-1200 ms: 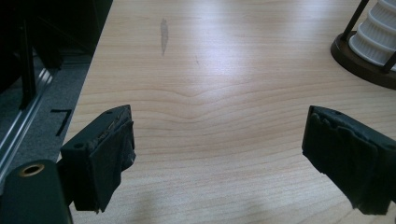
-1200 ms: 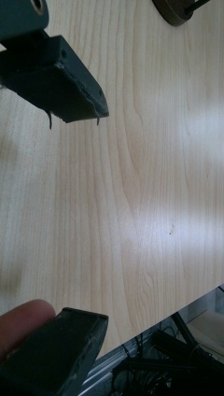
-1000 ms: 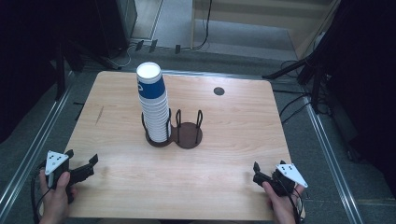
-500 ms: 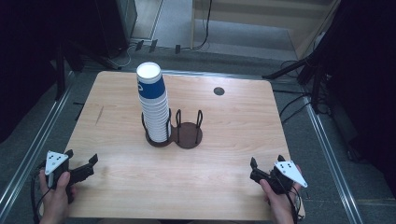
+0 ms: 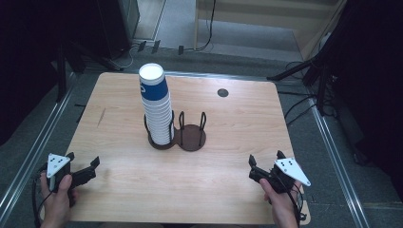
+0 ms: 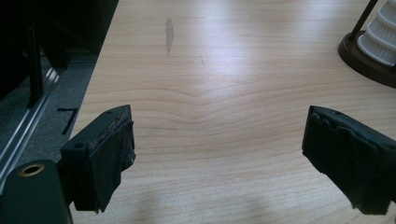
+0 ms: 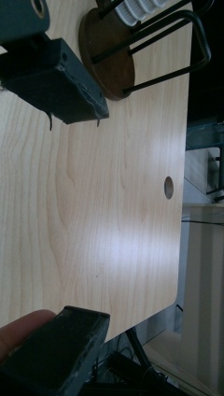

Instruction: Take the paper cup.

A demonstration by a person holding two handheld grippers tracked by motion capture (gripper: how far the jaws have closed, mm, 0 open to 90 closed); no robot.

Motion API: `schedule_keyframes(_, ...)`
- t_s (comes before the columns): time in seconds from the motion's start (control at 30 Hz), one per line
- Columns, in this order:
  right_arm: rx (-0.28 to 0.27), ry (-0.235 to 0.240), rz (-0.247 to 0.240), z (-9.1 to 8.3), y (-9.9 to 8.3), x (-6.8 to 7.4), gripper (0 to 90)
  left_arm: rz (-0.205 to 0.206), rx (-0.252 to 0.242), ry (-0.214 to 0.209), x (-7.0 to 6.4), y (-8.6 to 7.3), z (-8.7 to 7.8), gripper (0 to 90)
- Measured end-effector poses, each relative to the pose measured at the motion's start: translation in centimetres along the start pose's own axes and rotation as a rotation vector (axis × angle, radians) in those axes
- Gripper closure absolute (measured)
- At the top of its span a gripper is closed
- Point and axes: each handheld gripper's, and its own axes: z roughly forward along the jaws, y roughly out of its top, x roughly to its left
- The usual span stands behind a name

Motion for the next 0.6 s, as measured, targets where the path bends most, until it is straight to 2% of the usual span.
schedule_keyframes(0.33,-0.004,0.036,-0.002,0.9,1.9,2.0,4.8,-0.001,-0.003,0.016,-0.1,0.0,0.1,10.3)
schedule_keyframes(0.6,-0.019,0.068,-0.007,1.9,3.0,3.8,5.4,0.003,-0.001,0.012,-0.1,0.0,0.0,10.3)
